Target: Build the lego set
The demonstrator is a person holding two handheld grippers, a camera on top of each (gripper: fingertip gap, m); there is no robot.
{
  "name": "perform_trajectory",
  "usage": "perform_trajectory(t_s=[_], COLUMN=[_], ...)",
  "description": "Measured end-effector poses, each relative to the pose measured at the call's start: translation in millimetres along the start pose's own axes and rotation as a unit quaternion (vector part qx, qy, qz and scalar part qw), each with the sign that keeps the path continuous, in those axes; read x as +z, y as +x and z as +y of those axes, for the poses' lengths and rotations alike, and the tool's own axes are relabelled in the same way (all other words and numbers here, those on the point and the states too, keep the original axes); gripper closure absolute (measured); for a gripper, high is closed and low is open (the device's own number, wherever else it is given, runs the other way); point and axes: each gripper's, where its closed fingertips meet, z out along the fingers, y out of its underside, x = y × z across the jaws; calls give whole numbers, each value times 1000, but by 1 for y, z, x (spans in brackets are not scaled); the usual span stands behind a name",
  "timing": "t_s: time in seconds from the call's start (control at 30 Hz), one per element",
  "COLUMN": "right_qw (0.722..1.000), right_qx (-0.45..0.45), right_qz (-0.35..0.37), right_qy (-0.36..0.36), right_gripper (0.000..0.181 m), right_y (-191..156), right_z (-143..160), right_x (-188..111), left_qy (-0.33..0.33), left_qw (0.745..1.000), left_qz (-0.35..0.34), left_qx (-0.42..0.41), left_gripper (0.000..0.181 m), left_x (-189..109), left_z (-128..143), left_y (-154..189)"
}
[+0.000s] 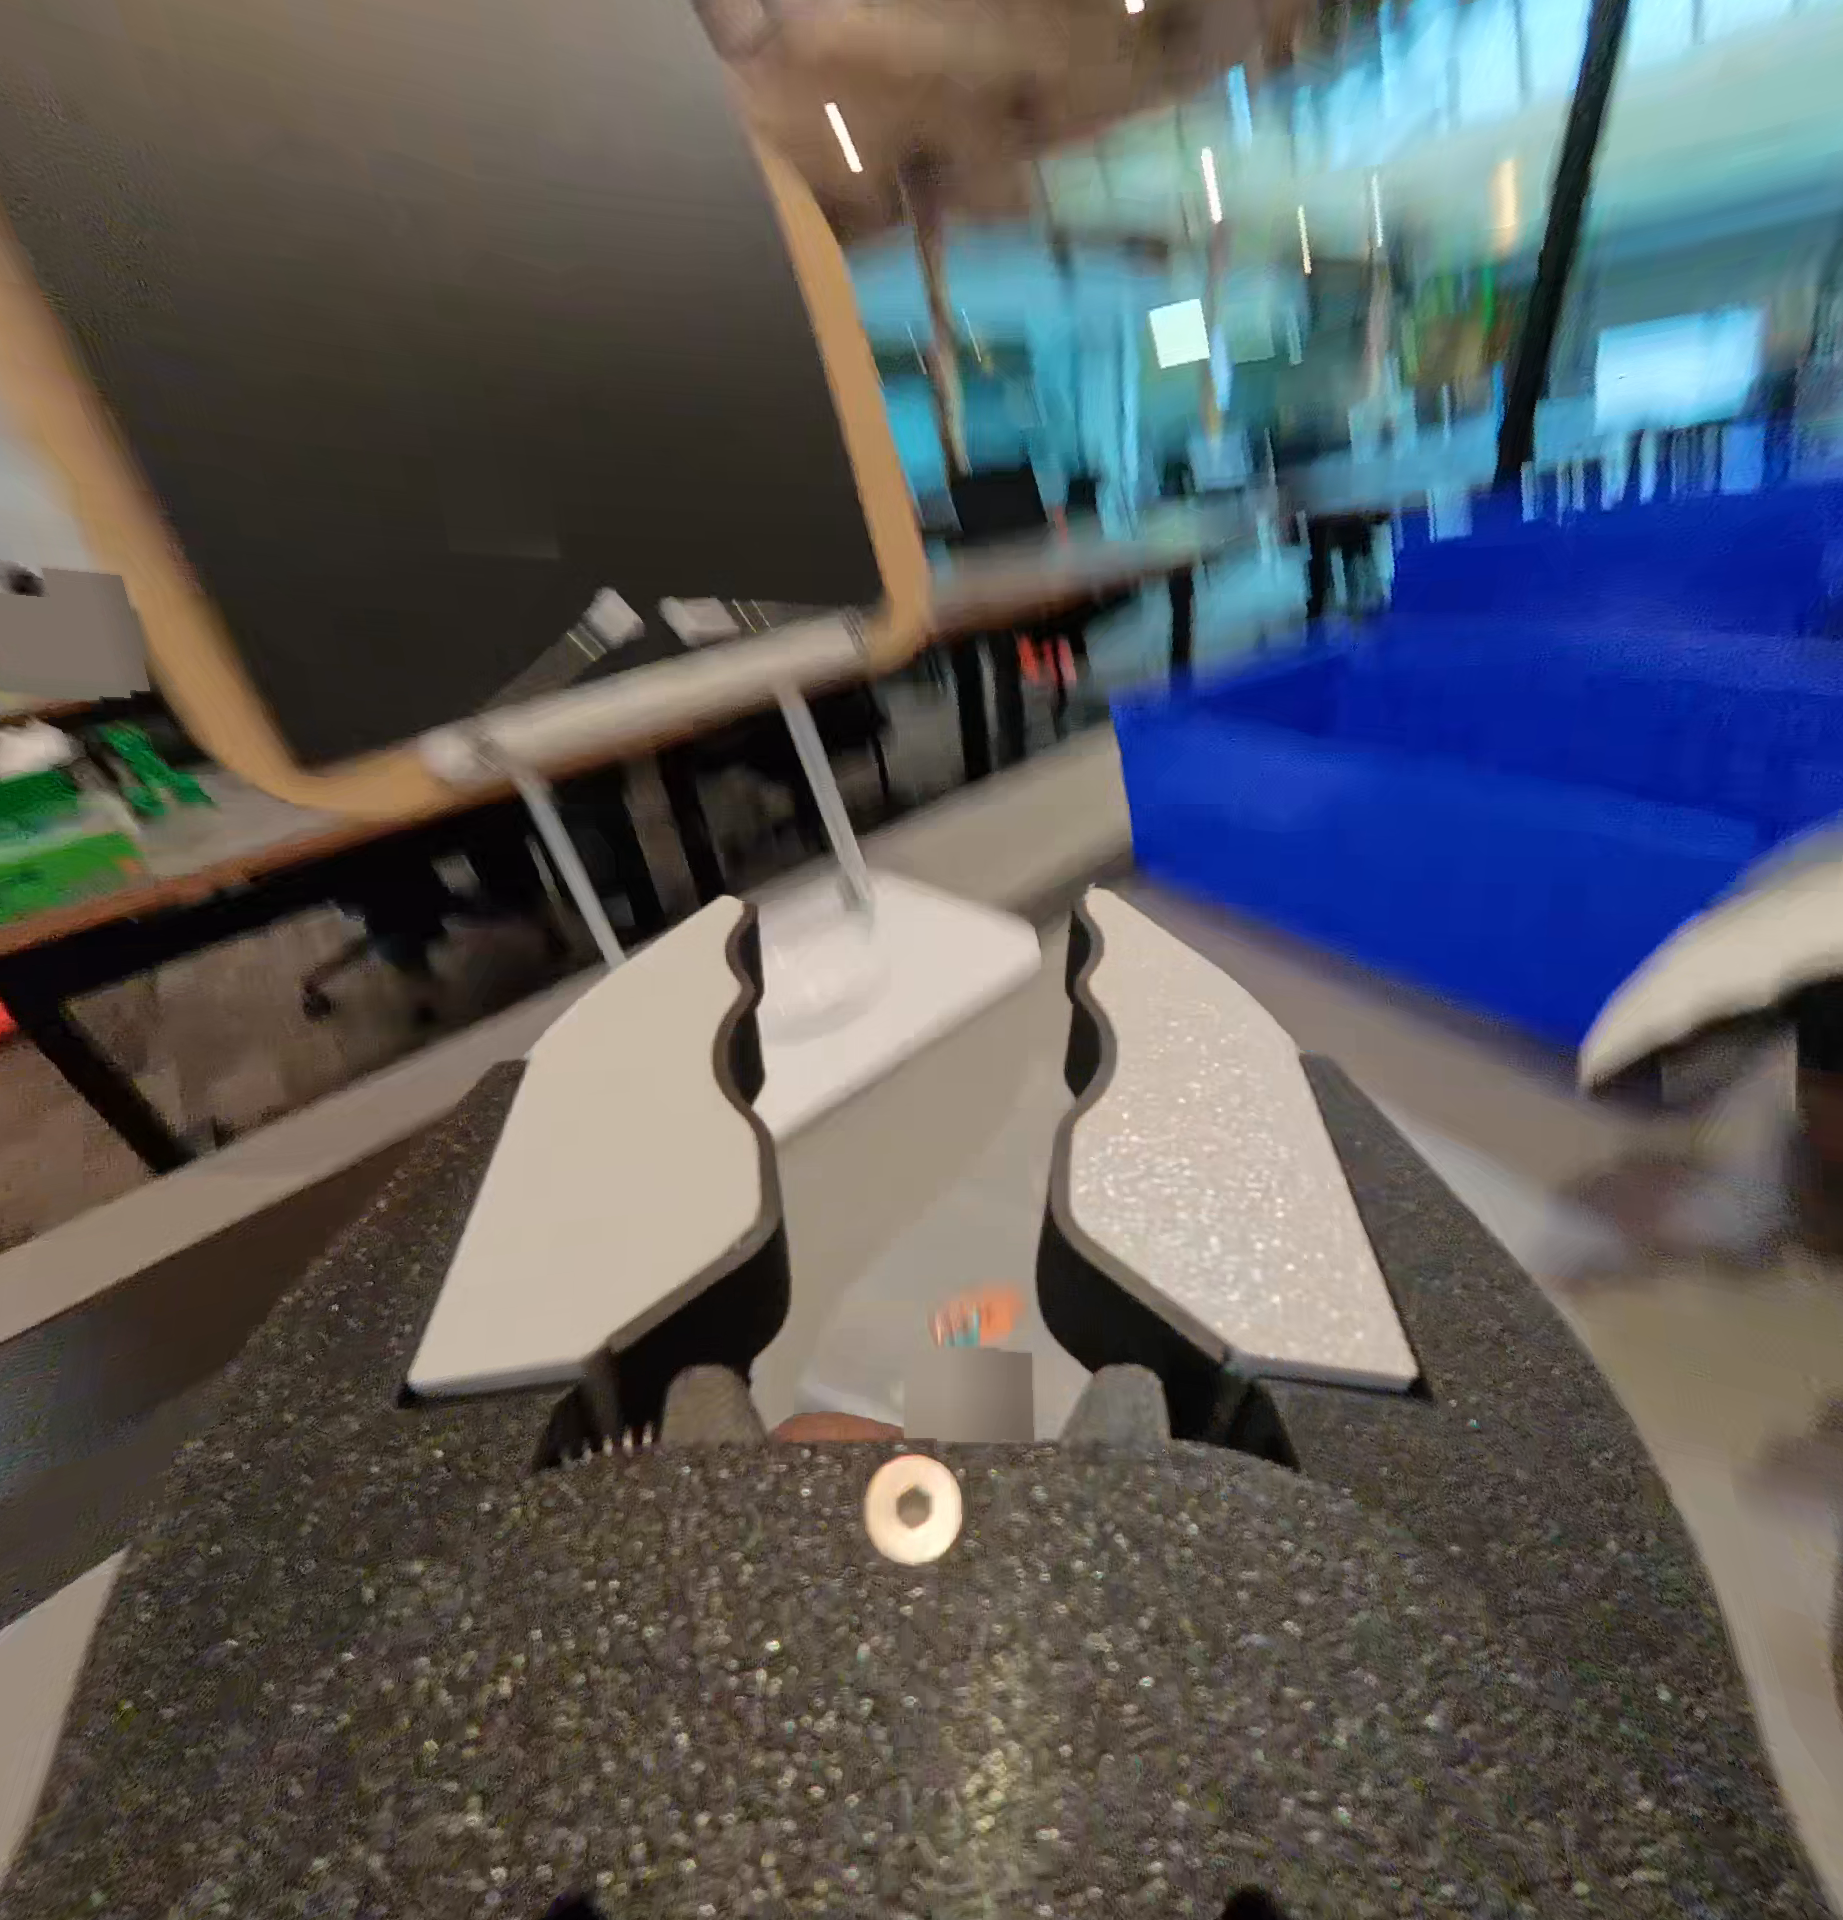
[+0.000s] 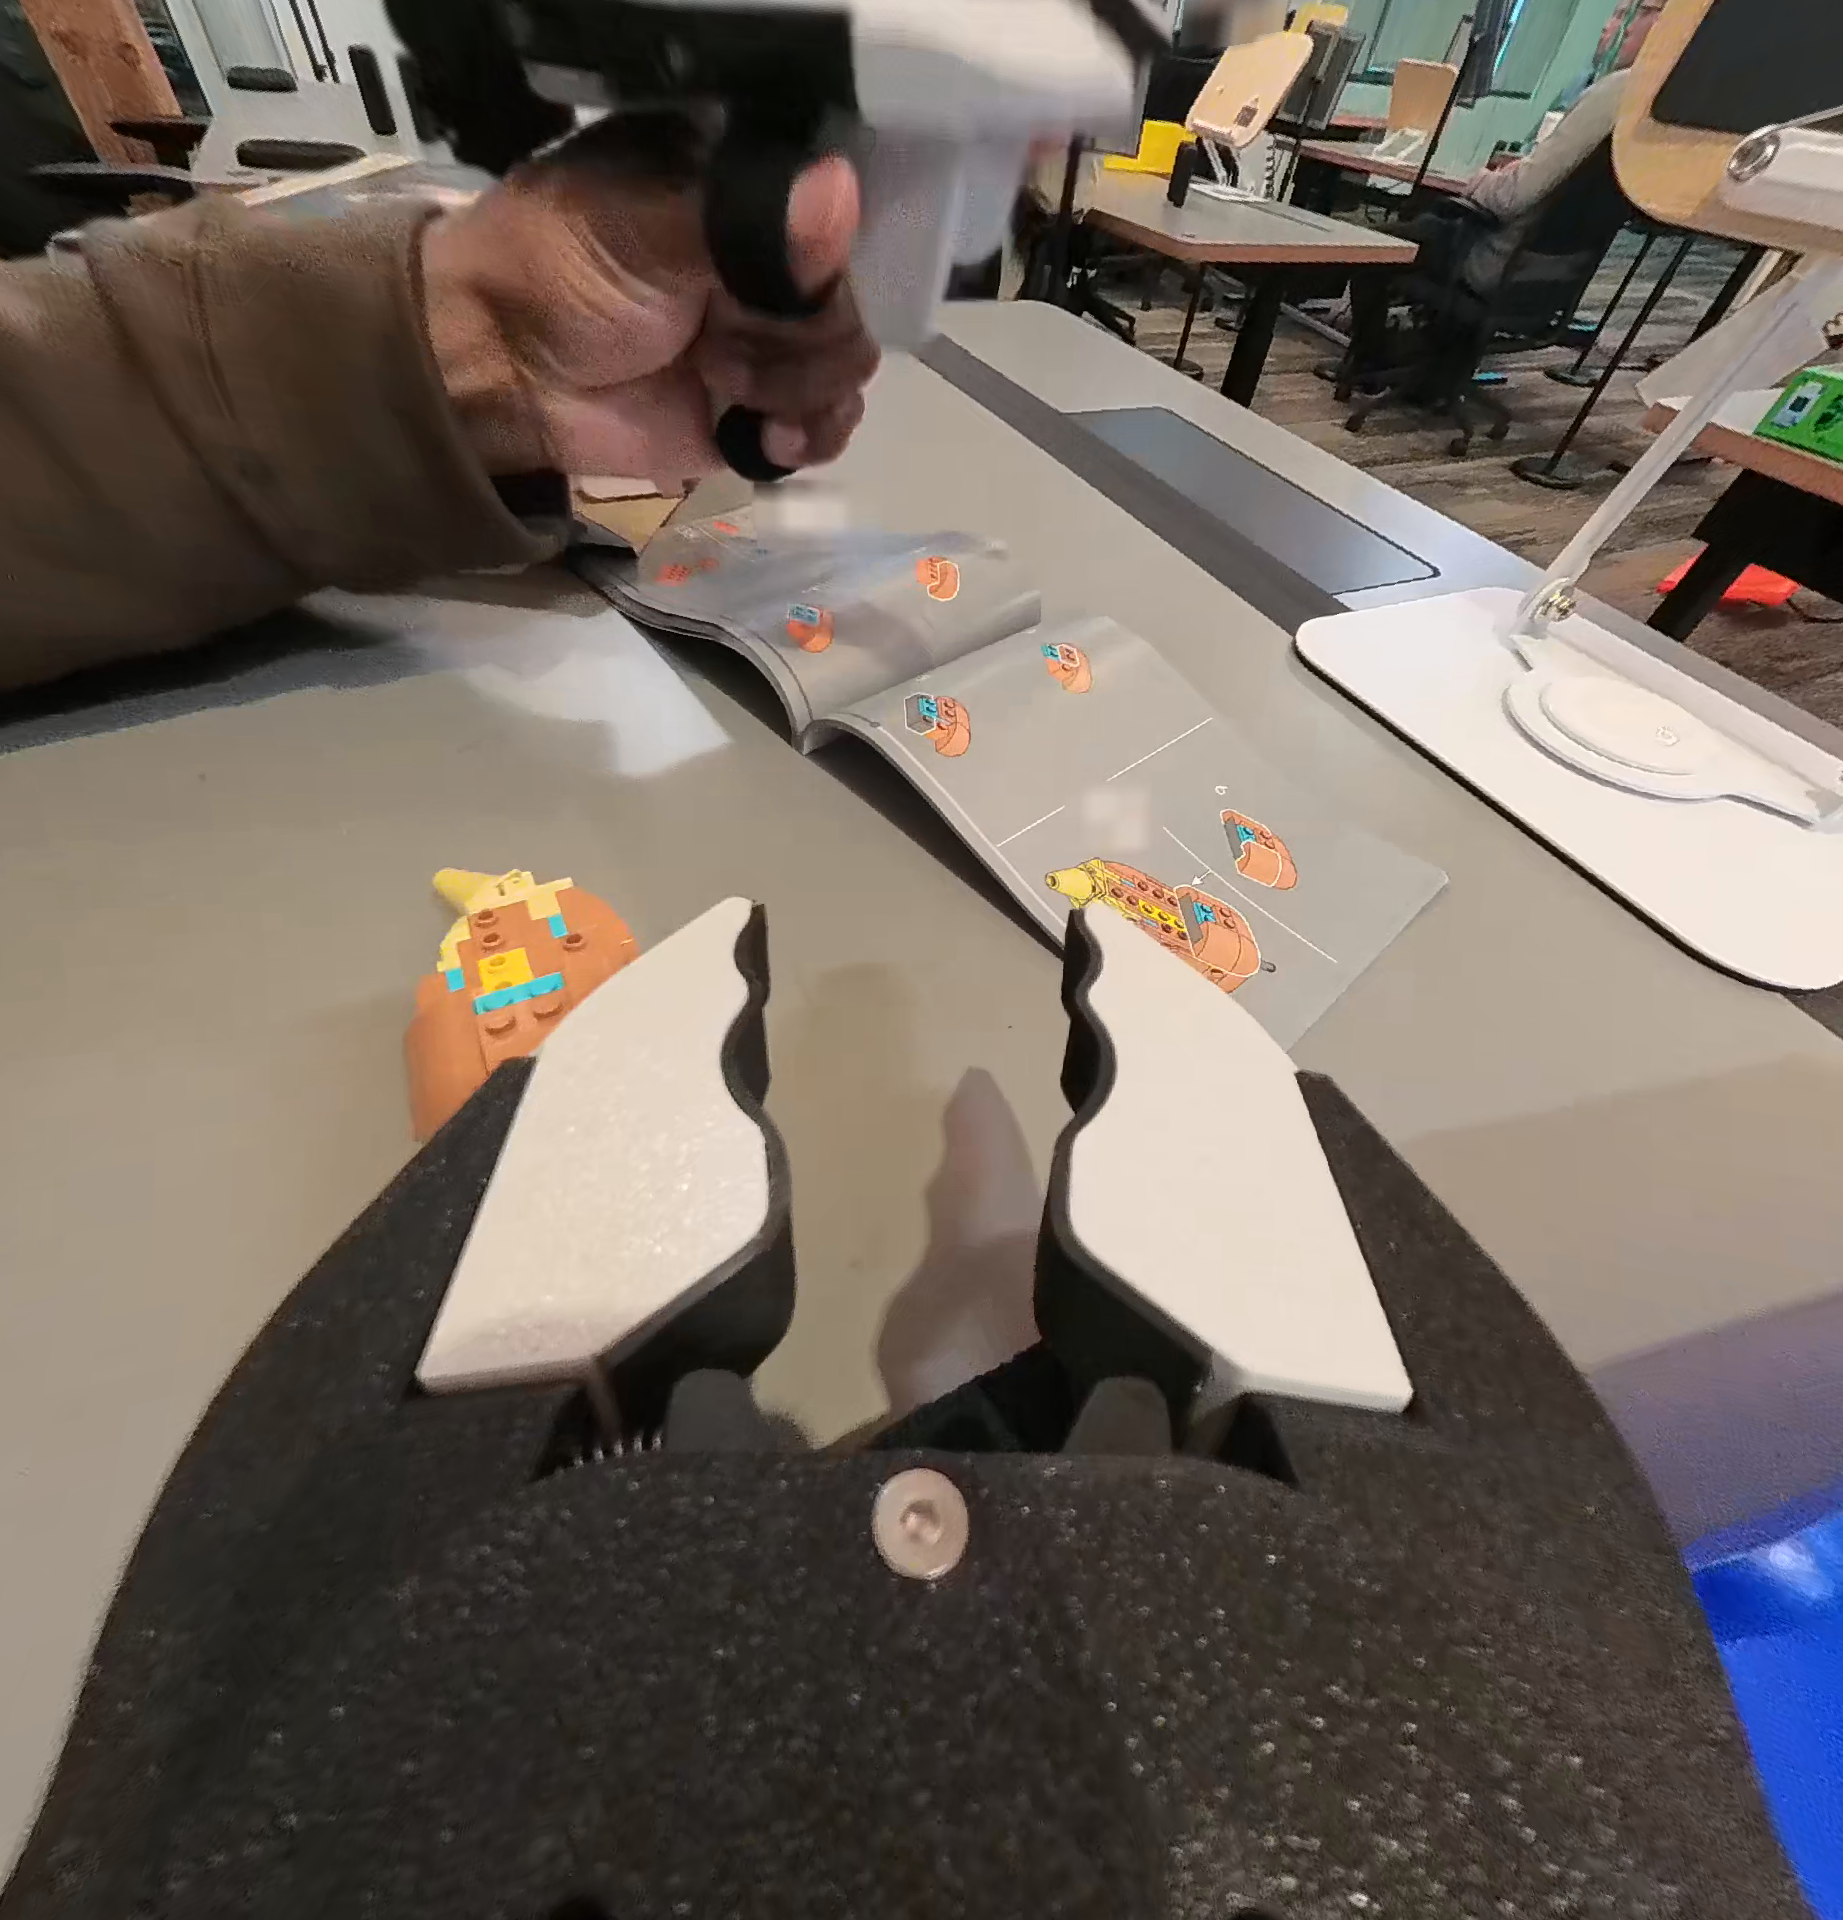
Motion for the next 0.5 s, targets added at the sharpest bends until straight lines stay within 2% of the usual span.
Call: perform_trajectory(t_s=[0.07,0.2,0.37,0.5], right_qw=[1000,1000,998,996], right_qx=[4,19,35,60], right_qz=[-3,-19,-42,-59], right_qy=[-3,-7,-1,2], right_gripper=[127,129,130,132], right_y=[0,-1,-2,1], right_z=[1,2,1,1], right_x=[1,2,0,-1], left_qy=[-137,-285,-356,-377], left_qw=[987,933,896,885], left_qz=[68,155,188,193], left_qx=[48,153,187,193], left_gripper=[118,109,107,107], left_x=[14,20,24,24], left_z=[37,77,110,127], left_y=[25,65,93,99])
